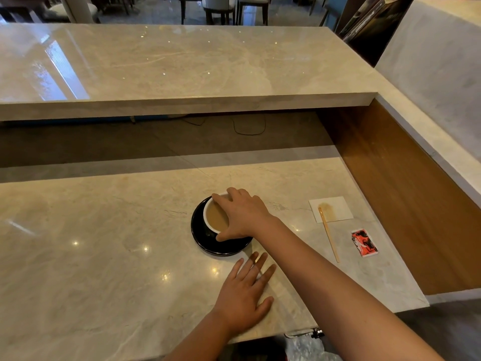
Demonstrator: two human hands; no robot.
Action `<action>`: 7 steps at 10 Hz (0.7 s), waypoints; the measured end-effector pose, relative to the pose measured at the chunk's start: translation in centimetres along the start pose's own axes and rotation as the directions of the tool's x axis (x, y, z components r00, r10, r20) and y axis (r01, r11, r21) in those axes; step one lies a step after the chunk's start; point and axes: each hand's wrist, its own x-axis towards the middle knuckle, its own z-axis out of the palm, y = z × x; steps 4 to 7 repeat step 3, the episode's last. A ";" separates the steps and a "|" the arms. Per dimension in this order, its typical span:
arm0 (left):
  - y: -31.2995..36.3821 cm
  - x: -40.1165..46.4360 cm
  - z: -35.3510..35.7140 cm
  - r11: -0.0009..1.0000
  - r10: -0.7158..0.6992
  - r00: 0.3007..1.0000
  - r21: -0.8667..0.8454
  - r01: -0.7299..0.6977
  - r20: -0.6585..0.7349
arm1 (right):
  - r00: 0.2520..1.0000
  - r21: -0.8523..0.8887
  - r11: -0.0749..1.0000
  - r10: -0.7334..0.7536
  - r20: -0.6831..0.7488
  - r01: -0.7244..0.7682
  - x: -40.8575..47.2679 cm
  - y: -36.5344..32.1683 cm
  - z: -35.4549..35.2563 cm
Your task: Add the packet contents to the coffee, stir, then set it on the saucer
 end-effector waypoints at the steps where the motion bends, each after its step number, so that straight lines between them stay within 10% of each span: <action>1: 0.2 0.1 -0.4 1.000 0.008 1.000 -0.014 -0.009 -0.006 | 1.000 0.058 0.998 0.013 -0.029 -0.011 -0.9 0.3 -0.6; 7: 0.4 1.2 -2.1 1.000 -0.013 0.991 0.010 0.012 0.133 | 0.982 0.120 0.984 0.148 -0.120 -0.133 -3.3 2.2 -0.8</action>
